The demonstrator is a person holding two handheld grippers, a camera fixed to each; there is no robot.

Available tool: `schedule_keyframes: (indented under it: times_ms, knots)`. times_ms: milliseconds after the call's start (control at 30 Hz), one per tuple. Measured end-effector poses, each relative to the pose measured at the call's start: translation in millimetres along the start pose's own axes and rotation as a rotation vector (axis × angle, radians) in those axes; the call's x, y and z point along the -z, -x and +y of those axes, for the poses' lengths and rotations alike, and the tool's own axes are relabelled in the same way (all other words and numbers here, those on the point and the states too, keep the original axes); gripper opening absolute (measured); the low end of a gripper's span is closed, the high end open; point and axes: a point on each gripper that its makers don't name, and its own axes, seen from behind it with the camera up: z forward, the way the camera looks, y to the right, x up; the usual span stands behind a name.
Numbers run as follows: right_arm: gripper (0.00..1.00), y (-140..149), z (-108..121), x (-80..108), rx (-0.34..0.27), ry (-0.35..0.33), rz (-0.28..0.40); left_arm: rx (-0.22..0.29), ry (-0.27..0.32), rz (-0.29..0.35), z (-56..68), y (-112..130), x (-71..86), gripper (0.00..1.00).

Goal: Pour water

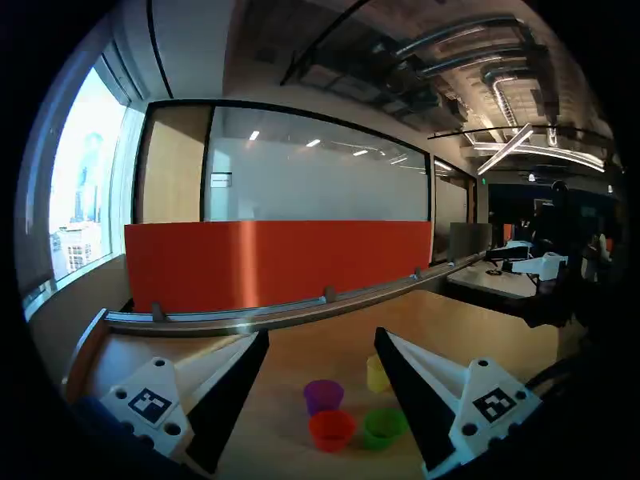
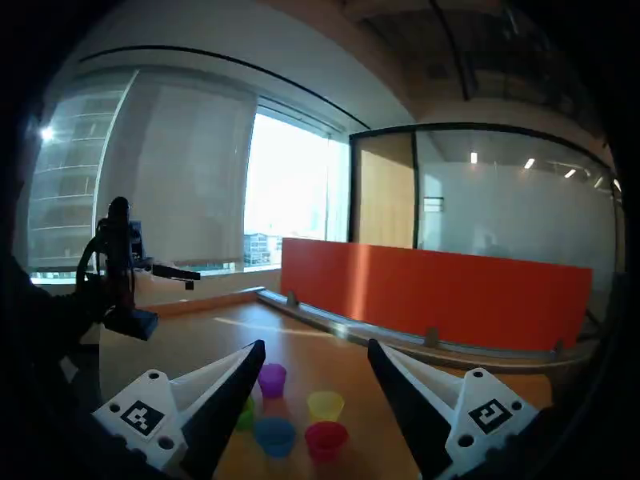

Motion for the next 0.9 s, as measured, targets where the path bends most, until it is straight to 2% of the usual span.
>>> schedule_keyframes:
  times_ms: [267, 667, 900]
  knots:
    - [0.99, 22.4, -8.9, -0.1, 0.018, -0.057, -0.106, -0.025, 0.066, -0.06, 11.6, 8.8, 0.7, 0.98]
    - [0.99, 47.1, -19.8, 3.8, 0.041, -0.128, -0.242, -0.058, 0.156, -0.175, 27.1, 40.5, 4.1, 0.99]
    - [0.99, 56.5, -24.7, 3.1, 0.05, -0.158, -0.286, -0.065, 0.196, -0.202, 32.5, 49.0, 2.4, 0.98]
